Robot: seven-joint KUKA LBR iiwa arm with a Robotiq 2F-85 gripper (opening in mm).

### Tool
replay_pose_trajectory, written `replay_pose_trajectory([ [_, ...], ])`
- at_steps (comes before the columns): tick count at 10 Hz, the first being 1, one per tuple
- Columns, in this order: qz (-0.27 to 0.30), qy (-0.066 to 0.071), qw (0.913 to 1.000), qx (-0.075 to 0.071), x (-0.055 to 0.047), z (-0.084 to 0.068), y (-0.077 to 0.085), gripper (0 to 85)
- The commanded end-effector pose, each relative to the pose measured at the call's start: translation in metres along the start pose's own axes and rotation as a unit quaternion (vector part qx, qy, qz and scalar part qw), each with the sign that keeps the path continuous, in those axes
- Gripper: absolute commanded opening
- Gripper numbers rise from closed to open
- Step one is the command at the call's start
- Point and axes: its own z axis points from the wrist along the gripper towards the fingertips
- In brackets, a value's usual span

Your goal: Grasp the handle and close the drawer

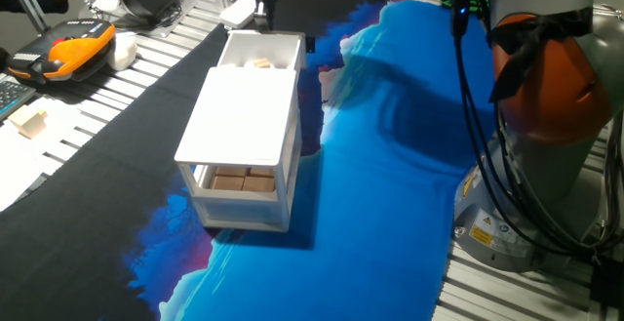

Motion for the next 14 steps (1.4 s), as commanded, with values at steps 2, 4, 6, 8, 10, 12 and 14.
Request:
replay_pose_trajectory([
  [2, 0.0, -0.001, 1.0, -0.001, 0.0, 0.0002, 0.0008, 0.0],
  [4, 0.0, -0.003, 1.0, -0.003, -0.0001, 0.0006, 0.0022, 0.0],
  [6, 0.004, -0.005, 0.9999, -0.009, 0.0, 0.0008, 0.0034, 0.0],
  [8, 0.005, -0.006, 0.9999, -0.011, 0.0002, 0.0, 0.0033, 0.0],
  [10, 0.005, -0.006, 0.9999, -0.01, 0.0002, -0.0015, 0.0032, 0.0],
  [12, 0.005, -0.004, 0.9999, -0.009, 0.0002, -0.0035, 0.0034, 0.0],
  [14, 0.004, -0.005, 0.9999, -0.009, 0.0001, -0.0037, 0.0049, 0.0],
])
